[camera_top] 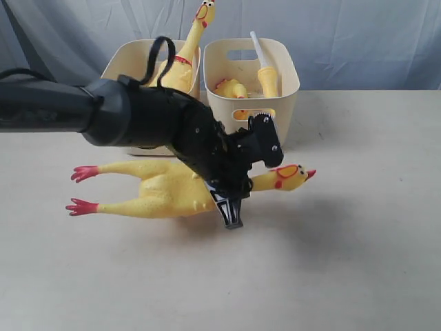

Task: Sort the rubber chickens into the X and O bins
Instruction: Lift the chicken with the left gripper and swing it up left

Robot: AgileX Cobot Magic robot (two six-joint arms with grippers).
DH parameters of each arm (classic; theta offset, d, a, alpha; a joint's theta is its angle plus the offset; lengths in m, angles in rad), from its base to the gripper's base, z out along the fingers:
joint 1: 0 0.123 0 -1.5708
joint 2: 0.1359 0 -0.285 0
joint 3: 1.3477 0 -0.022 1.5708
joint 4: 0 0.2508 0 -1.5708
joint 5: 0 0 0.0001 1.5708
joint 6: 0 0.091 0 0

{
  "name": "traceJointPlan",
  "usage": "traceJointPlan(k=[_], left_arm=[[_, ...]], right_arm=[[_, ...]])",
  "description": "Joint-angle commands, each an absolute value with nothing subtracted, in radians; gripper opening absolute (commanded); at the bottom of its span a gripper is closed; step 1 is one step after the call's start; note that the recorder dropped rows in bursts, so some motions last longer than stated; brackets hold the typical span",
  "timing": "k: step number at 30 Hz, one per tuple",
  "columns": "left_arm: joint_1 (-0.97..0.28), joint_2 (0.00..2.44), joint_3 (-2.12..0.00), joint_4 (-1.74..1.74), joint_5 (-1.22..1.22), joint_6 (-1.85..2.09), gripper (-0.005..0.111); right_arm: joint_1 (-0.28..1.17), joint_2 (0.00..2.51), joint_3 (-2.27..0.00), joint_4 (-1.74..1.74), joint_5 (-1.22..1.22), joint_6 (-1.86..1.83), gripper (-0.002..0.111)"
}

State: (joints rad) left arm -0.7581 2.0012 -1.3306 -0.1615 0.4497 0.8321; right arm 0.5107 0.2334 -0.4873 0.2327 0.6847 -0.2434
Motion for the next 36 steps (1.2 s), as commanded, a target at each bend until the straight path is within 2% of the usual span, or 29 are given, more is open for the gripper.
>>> traceJointPlan(k=[1,12,20,36], left_arm=[[-0.761,1.910,-1.350,-0.158,0.442,0.797,0.000],[-0.761,1.815,-1.366,0.075,0.204,0.599,0.000],[-0.713,1.781,-1.366,0.086,-0.064,0.515,0.000],[-0.565,1.522,-1.364,0.065,0.018,0.515,0.000]], right_arm=[[0.508,0.227,-0.483,0.234,0.671,-0.242,0.000],[0.508,0.227,-0.483,0.234,0.671,-0.242,0.000],[0.508,0.227,-0.483,0.234,0.671,-0.242,0.000],[0.508,0.227,-0.483,0.234,0.671,-0.242,0.000]])
